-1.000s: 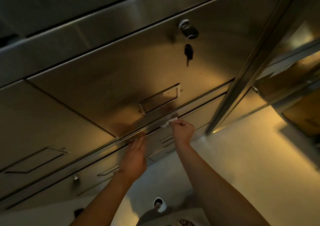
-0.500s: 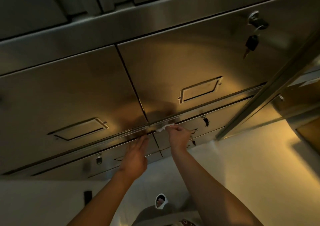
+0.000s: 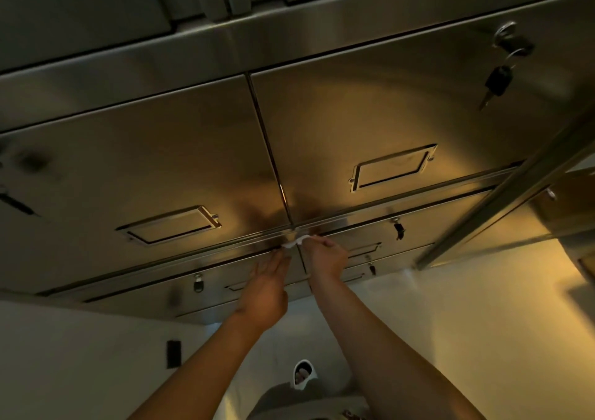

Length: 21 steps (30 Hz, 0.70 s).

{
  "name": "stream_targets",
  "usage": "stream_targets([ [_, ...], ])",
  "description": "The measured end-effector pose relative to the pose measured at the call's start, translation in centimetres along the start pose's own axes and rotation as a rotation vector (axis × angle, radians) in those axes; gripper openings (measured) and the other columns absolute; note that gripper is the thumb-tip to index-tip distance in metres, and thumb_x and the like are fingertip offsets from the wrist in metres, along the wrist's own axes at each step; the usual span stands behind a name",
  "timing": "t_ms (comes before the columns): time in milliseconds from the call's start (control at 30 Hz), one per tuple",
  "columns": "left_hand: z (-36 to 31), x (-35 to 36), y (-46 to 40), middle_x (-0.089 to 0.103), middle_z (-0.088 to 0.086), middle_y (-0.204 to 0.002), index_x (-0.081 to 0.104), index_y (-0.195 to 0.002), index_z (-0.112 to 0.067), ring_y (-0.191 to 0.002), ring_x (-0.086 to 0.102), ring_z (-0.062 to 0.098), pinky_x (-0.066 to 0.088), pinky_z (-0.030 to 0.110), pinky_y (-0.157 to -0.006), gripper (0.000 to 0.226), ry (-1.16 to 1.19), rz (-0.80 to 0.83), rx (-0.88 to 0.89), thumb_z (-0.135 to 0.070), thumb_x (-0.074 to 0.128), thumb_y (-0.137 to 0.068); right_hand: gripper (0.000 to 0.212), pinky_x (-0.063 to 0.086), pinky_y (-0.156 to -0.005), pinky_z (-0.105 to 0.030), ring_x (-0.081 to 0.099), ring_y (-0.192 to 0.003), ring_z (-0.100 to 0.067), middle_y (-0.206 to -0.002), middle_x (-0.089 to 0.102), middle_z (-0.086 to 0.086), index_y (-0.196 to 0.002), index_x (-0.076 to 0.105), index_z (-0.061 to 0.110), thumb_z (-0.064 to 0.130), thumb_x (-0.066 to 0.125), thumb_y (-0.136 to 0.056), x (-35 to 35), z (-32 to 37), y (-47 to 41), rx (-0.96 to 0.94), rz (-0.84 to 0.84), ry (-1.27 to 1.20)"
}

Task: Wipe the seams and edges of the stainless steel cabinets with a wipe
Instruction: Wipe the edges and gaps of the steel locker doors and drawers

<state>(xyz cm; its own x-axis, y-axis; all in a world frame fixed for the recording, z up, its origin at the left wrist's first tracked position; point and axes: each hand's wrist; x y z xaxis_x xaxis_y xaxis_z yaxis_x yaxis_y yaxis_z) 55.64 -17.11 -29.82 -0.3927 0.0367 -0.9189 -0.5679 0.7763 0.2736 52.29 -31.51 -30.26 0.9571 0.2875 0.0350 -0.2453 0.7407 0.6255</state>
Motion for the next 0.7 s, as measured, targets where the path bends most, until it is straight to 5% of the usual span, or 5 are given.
stream_targets([
  [300,-3.7,0.9,-1.9,0.026,0.010,-0.169,0.034,-0.160,-0.010,-0.154,0.025,0.030,0.022,0.046,-0.128,0.081,0.081,-0.061,0.041,-0.001,0.056,-0.083,0.023,0.061,-0.081,-0.039,0.073,-0.076,-0.024,-0.074,0.076,-0.004,-0.068,0.075,0.014,-0.004,0.089,-0.065,-4.3,3.0,-4.6,0.037,-0.023,-0.055],
  [700,-12.2,1.4,-7.8,0.021,0.007,-0.171,0.027,-0.163,-0.010,-0.158,0.020,0.026,0.021,0.043,-0.128,0.083,0.047,-0.083,0.098,-0.001,0.057,-0.086,0.024,0.060,-0.085,-0.052,0.069,-0.070,-0.022,-0.068,0.073,-0.005,-0.064,0.073,0.011,-0.011,0.085,-0.066,-11.5,8.5,-10.8,0.015,-0.006,-0.110],
])
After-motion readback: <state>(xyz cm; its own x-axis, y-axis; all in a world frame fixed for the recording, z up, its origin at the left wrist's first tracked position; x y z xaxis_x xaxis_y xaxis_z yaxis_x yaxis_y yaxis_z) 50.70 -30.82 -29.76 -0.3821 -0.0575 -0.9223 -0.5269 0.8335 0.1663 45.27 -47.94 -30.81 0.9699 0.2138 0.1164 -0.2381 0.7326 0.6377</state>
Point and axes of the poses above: each hand's wrist, its own y-axis away from the middle knuckle, its own x-axis out of the palm, z = x × y
